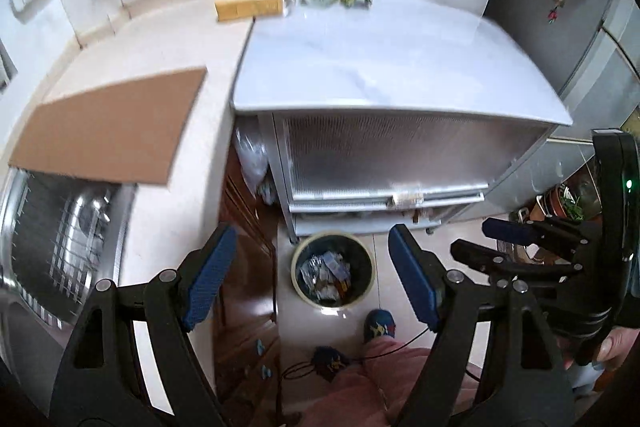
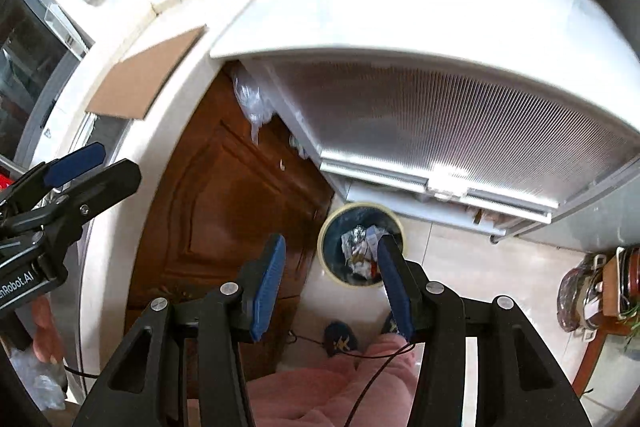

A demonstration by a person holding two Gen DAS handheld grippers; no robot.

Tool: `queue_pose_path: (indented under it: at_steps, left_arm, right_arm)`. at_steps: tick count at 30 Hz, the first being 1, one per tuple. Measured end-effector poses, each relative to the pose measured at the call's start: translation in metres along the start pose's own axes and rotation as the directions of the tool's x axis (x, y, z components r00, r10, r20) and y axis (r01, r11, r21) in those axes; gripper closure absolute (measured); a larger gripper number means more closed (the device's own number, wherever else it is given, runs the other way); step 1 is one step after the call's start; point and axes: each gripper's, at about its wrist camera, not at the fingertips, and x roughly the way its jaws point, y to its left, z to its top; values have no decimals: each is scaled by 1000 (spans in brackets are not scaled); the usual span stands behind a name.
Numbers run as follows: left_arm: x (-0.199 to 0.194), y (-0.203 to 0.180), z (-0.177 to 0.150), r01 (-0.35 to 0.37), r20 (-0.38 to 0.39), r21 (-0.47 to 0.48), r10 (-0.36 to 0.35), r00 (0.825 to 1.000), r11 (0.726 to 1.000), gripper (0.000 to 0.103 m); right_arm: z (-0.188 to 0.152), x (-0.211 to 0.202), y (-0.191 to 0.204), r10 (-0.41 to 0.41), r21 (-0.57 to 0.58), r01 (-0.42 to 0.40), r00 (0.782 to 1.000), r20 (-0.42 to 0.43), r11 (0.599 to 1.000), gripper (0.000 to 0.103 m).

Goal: Collect trash
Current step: 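Raise both tools back above the counter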

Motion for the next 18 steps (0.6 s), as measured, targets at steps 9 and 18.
queue_pose_path:
  at_steps: [9, 18]
  left_arm:
    - [-33, 13, 27, 29, 105, 9, -30, 994, 1000, 27]
    - [-34, 12, 70, 17, 132, 51, -23, 991, 999, 27]
  right_arm:
    - [35, -55, 1, -21, 41, 17, 995, 101, 999, 54]
    - [106, -83, -24, -20, 76, 9, 988, 152, 997, 53]
